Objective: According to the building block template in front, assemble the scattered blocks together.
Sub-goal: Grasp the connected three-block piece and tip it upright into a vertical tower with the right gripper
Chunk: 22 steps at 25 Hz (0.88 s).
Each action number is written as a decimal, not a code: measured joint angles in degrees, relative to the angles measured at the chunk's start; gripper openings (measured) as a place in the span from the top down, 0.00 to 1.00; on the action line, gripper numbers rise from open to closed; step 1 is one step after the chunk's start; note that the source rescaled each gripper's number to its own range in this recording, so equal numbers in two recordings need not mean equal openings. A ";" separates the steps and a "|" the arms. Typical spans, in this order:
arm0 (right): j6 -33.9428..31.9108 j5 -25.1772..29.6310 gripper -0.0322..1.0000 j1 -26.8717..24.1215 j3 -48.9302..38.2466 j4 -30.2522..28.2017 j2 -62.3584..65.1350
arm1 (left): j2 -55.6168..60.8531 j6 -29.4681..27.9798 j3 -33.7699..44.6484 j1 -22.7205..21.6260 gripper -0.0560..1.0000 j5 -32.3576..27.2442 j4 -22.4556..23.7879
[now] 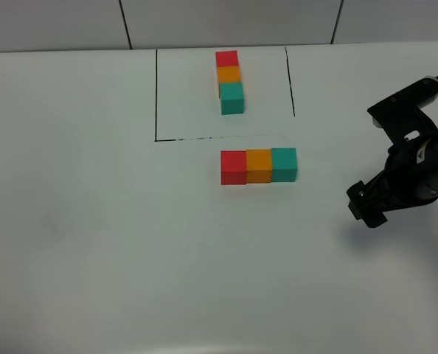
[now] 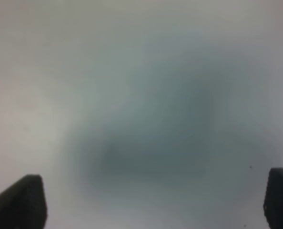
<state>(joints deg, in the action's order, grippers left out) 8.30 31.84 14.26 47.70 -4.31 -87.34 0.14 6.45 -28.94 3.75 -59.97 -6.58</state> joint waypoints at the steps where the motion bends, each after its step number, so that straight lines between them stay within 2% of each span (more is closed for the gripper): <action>1: -0.14 -0.25 0.16 0.00 -0.18 0.00 0.05 | 0.00 0.00 0.00 0.00 0.54 0.00 0.00; 8: -0.50 -1.73 0.16 0.00 -0.28 -0.38 0.16 | 0.00 0.00 0.00 0.00 0.54 0.00 0.00; 13: 1.29 -0.70 0.16 0.00 2.06 -4.61 0.11 | 0.00 0.00 0.00 0.00 0.54 0.00 0.00; 18: 13.42 5.38 0.16 2.60 10.60 -5.94 -3.50 | 0.00 0.00 0.00 0.00 0.54 0.00 0.00; 22: 27.43 11.47 0.16 6.08 20.16 -5.41 -10.49 | 0.00 0.00 0.00 0.00 0.54 0.00 0.00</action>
<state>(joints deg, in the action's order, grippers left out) 35.72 43.31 20.34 67.86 -9.72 -97.83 0.14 6.45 -28.94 3.75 -59.97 -6.58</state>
